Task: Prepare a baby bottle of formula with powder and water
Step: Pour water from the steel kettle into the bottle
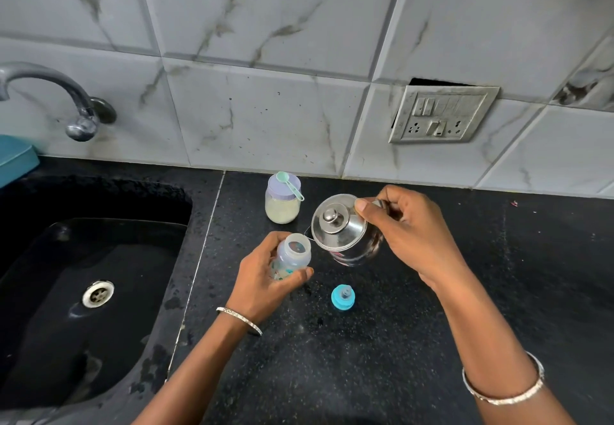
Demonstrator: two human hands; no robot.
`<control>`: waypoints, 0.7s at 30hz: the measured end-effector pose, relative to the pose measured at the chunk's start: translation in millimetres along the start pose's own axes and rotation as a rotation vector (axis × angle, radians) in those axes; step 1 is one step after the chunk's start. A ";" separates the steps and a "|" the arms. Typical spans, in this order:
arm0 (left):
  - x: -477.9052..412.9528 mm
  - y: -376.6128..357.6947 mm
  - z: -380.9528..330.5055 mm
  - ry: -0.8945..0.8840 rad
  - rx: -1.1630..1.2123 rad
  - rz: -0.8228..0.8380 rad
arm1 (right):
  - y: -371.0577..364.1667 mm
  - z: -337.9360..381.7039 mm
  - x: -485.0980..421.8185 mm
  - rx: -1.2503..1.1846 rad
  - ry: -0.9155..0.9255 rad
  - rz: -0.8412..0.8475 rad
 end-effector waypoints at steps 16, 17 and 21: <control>-5.0 19.1 7.2 -0.009 0.054 0.032 | -17.2 37.2 -4.8 0.210 0.046 0.031; -4.6 19.3 7.3 -0.009 0.059 0.035 | -17.1 38.1 -4.4 0.225 0.047 0.034; -2.5 21.1 11.9 -0.002 0.055 0.042 | -20.3 42.9 -1.0 0.245 0.045 0.041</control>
Point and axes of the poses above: each hand's wrist, its own x-axis away from the middle knuckle, its own y-axis out of the back of the hand, z = x × y, the point moved 2 cm from there along -x, towards the middle knuckle, and after that the axes turned 3 degrees about -z, right-handed, at the moved point
